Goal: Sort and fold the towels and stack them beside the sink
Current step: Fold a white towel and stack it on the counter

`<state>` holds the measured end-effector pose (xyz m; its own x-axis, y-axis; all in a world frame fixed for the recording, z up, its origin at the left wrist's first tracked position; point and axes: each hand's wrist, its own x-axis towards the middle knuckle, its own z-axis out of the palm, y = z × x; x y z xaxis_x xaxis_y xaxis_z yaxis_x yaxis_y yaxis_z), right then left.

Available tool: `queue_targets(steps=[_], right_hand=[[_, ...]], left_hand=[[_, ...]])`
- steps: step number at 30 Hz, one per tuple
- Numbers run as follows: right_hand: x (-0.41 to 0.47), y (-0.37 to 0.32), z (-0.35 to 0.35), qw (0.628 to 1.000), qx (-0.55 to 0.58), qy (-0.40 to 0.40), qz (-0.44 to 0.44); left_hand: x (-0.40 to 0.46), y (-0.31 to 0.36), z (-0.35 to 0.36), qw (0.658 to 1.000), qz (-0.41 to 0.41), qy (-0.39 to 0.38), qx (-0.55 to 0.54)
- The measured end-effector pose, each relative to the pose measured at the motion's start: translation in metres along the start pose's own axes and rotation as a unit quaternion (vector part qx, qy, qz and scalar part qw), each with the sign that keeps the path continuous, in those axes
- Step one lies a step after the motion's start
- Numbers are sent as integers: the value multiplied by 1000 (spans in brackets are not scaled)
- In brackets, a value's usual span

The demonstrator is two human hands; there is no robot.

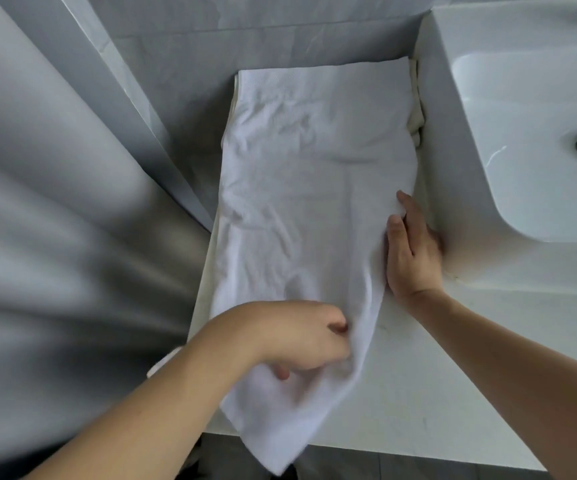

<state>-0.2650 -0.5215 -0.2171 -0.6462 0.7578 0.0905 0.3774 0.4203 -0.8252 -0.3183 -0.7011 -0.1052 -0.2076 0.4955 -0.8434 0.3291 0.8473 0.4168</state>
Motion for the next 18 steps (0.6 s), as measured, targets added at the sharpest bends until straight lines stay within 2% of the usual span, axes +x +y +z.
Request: queue_targets(steps=[1,2,3,5,6,8,9,13,16,18], right_hand=[[-1,-1,-2,1000,15,-2,11],[-1,-1,-2,999,25,-3,21],[-1,-1,-3,999,31,-4,27],[0,1,-2,999,41,-4,31],[1,2,-2,998,47,-4,31],[1,4,-1,998,59,-1,30],[1,4,-1,998,62,0,30],[0,3,-1,996,85,8,35],[-5,-3,-3,986,153,22,62],[-12,-13,-8,963,243,47,105]], left_hand=[[7,-6,0,999,4,14,-30],[15,-14,-3,995,12,76,-58],[21,-23,-11,982,12,176,-63],[31,-44,-28,918,-41,395,-1],[35,-57,-33,881,-91,464,25],[46,-79,-27,843,-164,512,26],[54,-87,-17,830,-171,530,29],[77,-102,20,767,-132,627,37],[77,-101,18,753,-149,641,27],[77,-101,19,746,-156,647,22]])
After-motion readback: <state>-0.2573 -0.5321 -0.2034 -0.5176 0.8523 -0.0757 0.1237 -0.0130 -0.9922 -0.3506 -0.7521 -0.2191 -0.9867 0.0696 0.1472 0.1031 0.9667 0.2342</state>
